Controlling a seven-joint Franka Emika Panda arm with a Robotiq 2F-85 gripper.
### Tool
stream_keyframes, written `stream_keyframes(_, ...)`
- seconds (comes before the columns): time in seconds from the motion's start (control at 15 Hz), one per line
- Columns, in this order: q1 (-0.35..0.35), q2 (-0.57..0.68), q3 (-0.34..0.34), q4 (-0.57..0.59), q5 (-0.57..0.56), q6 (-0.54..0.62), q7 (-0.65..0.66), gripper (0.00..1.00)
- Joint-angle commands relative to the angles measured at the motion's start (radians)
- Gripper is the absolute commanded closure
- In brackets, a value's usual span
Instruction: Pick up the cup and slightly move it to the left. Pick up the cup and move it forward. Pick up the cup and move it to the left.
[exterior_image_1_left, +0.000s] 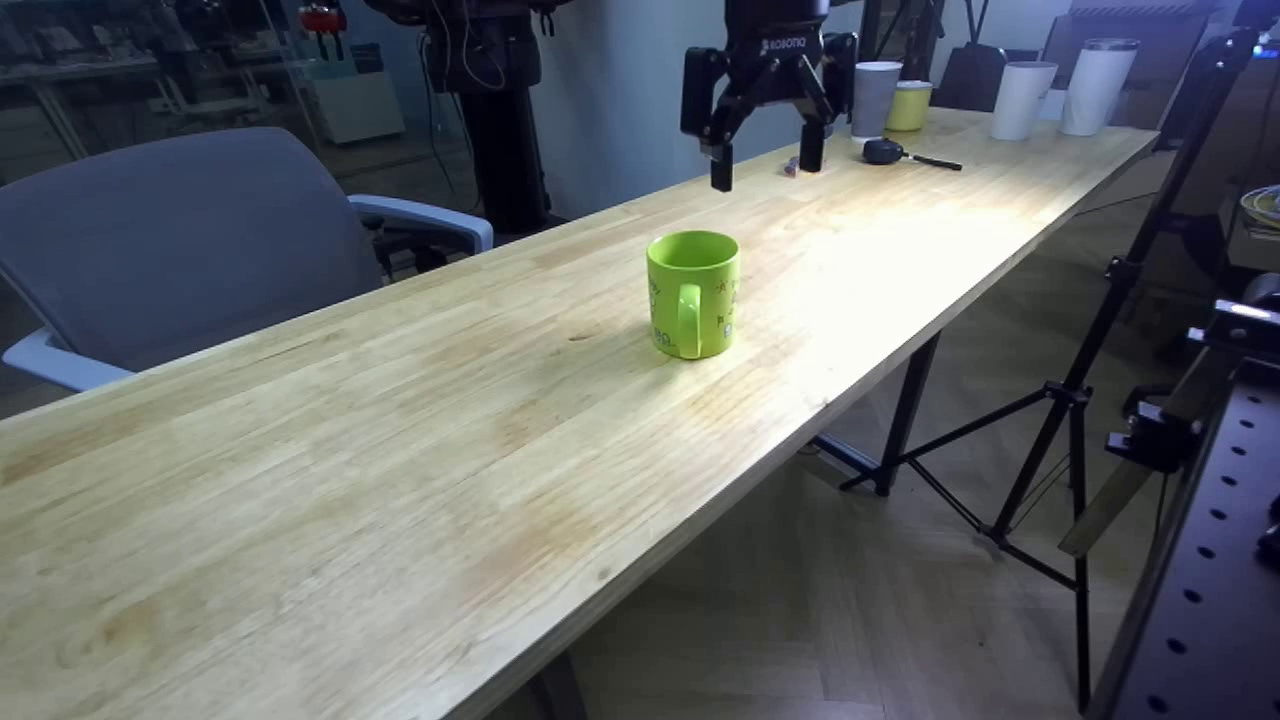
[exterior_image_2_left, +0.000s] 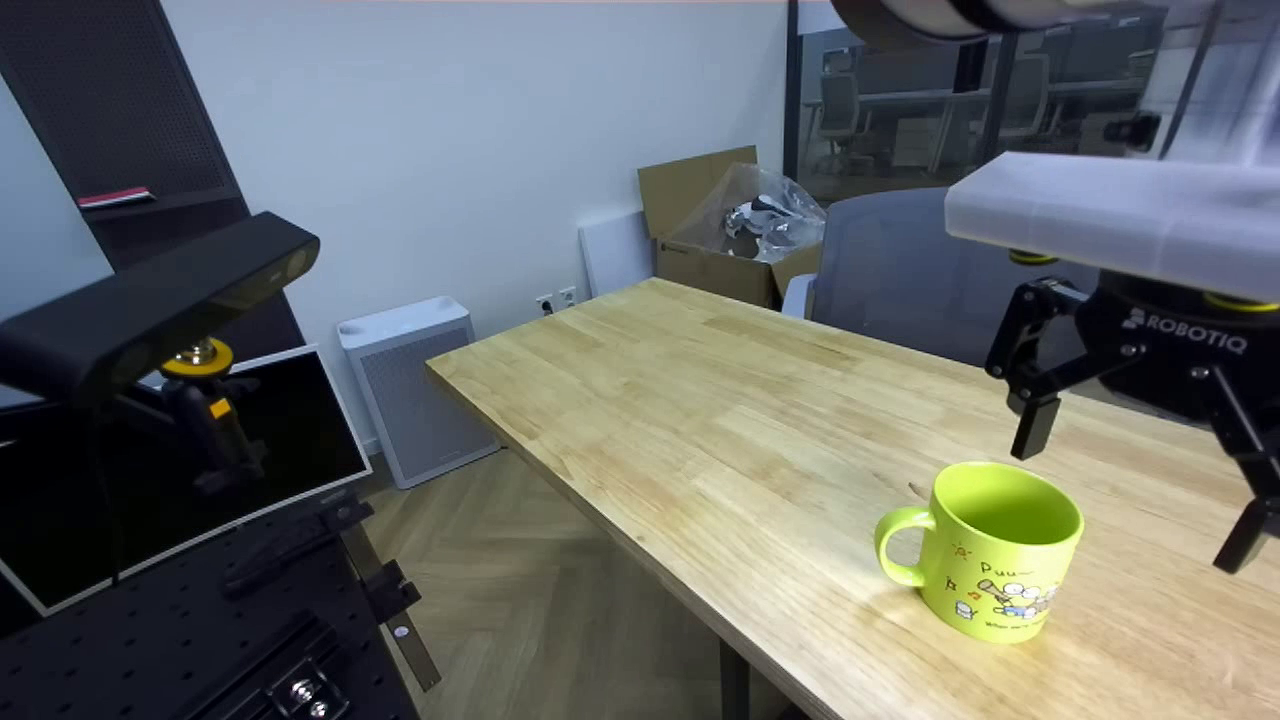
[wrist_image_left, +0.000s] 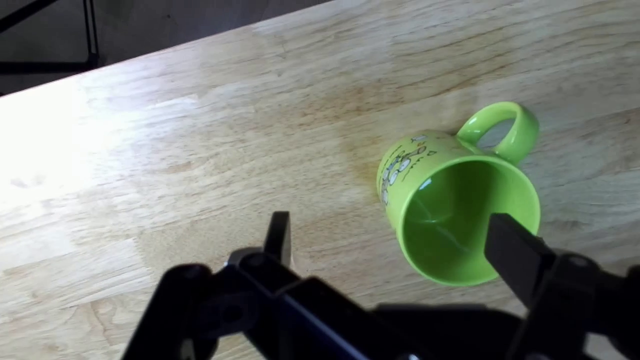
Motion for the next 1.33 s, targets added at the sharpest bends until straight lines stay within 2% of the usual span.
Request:
stream_keyframes(0.0,-0.011,0.050,0.008,0.013,-0.012,0.012,0.021,0.00)
stream_keyframes(0.27,-0.017,0.101,0.010,0.017,-0.010,0.032,0.017,0.00)
stream_keyframes(0.67,-0.021,0.168,0.001,0.012,-0.026,0.151,0.025,0.00)
stream_keyframes(1.27,-0.002,0.208,-0.014,0.024,-0.065,0.139,0.051,0.00)
